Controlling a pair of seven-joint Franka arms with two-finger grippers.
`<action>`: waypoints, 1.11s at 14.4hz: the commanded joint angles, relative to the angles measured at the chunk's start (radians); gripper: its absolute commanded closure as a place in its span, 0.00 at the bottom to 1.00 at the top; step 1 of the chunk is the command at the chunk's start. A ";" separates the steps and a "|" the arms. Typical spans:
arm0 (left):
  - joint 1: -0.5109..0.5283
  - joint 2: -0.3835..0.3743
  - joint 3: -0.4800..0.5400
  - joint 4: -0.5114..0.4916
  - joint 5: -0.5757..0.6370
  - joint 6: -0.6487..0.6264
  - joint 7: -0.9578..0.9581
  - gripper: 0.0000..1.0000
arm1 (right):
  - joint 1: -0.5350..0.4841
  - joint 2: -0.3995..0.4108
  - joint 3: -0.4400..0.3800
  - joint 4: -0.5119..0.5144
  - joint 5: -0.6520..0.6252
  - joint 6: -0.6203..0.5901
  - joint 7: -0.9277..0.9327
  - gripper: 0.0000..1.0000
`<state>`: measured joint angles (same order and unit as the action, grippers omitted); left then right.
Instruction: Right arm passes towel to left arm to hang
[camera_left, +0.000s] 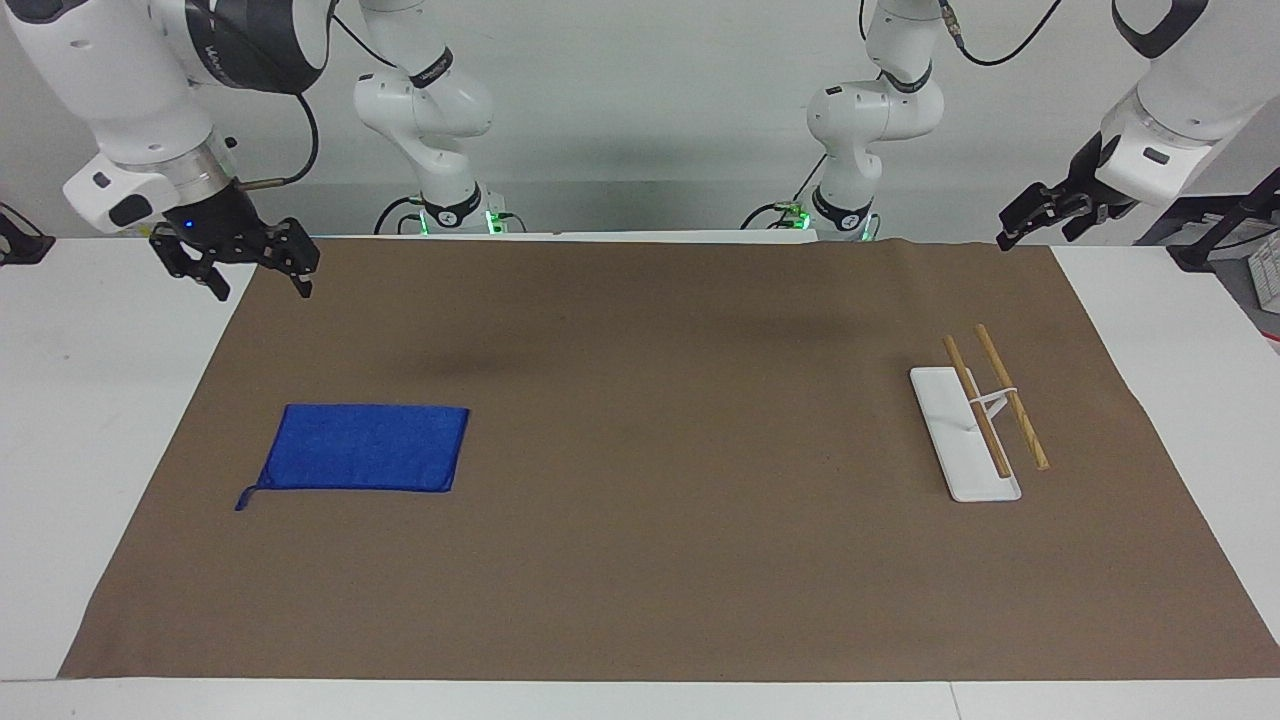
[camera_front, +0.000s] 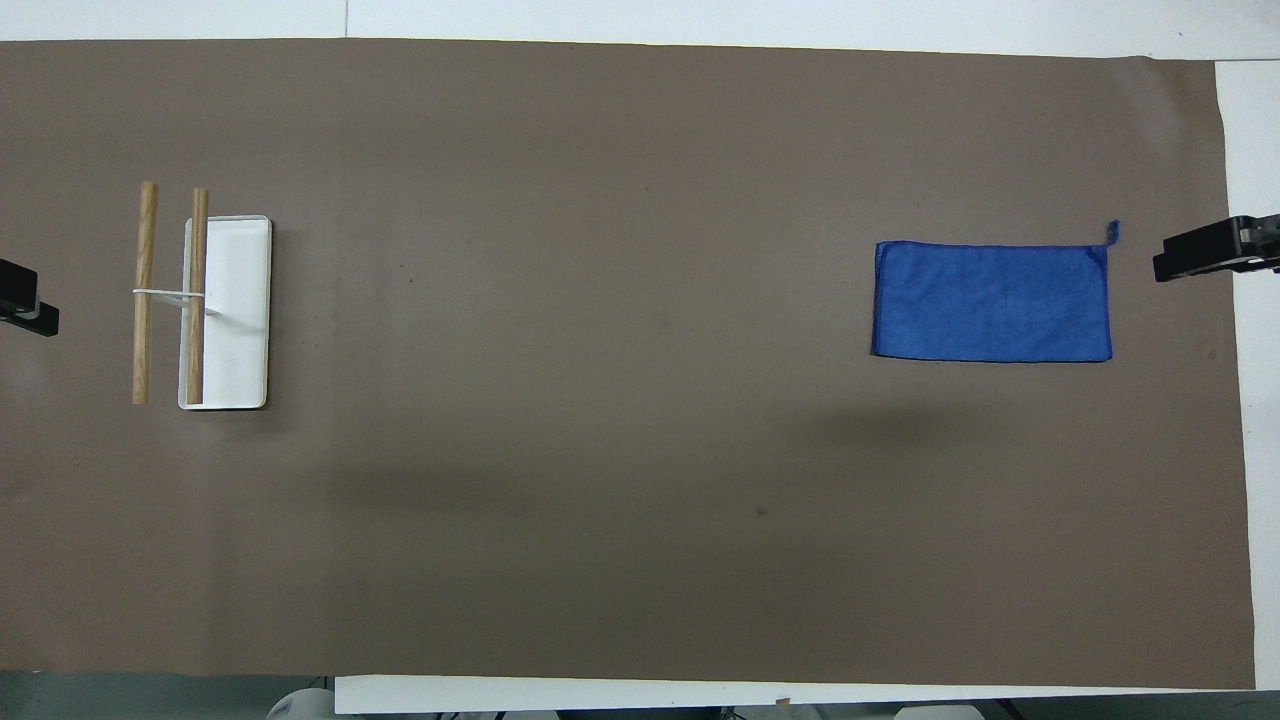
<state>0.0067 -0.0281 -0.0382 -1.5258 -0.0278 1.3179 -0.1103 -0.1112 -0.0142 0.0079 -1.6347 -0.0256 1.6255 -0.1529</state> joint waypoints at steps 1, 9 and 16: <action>0.003 -0.013 0.003 -0.016 -0.006 0.003 0.001 0.00 | -0.010 -0.001 -0.002 -0.003 0.004 -0.010 0.001 0.00; 0.003 -0.013 0.003 -0.016 -0.006 0.003 0.001 0.00 | -0.022 0.013 0.000 -0.215 0.004 0.250 -0.077 0.01; 0.003 -0.013 0.003 -0.016 -0.006 0.003 0.001 0.00 | -0.048 0.200 0.000 -0.435 0.004 0.718 -0.194 0.02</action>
<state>0.0067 -0.0281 -0.0382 -1.5258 -0.0278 1.3179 -0.1103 -0.1391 0.1508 0.0016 -2.0519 -0.0253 2.2932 -0.3035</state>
